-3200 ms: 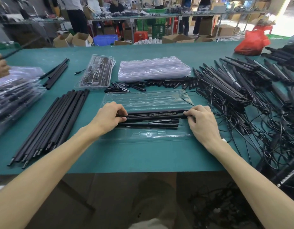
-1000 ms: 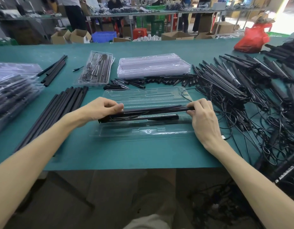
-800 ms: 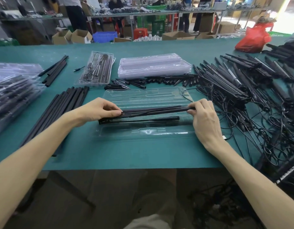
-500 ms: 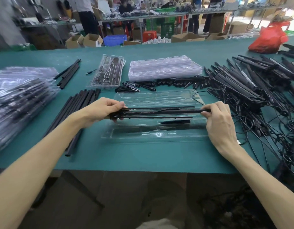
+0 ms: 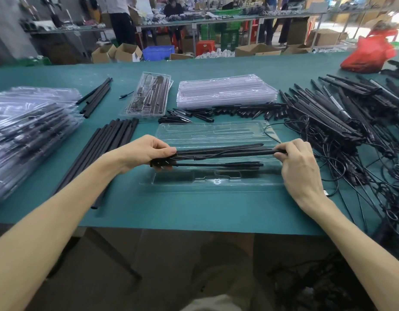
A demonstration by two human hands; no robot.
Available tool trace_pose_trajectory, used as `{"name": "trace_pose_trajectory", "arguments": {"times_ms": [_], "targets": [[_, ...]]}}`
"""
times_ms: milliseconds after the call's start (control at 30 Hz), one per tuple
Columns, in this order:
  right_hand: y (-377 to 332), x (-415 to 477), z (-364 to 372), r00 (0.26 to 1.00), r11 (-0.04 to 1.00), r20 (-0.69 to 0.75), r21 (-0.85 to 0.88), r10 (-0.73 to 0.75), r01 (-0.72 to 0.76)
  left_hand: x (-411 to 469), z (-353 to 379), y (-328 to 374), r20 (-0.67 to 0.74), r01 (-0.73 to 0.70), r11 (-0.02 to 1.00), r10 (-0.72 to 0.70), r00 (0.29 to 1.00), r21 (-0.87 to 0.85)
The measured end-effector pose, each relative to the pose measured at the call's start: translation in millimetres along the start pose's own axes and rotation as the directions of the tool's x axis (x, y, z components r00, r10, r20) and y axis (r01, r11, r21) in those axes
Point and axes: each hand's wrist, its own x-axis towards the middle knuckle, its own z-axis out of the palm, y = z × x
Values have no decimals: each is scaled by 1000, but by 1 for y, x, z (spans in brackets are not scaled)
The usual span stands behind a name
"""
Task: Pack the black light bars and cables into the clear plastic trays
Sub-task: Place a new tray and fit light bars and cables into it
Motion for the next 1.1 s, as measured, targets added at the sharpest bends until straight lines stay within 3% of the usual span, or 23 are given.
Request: {"name": "trace_pose_trajectory", "arguments": {"times_ms": [367, 800, 1100], "targets": [[5, 1, 3, 997, 1000, 78, -20, -20, 21, 3, 9, -6, -181, 11, 998, -1, 983, 58], [2, -1, 2, 997, 1000, 71, 19, -23, 22, 4, 7, -8, -161, 63, 995, -50, 986, 75], [4, -1, 2, 994, 1000, 107, 19, 5, -7, 2, 9, -5, -127, -10, 988, 30, 991, 155]]}}
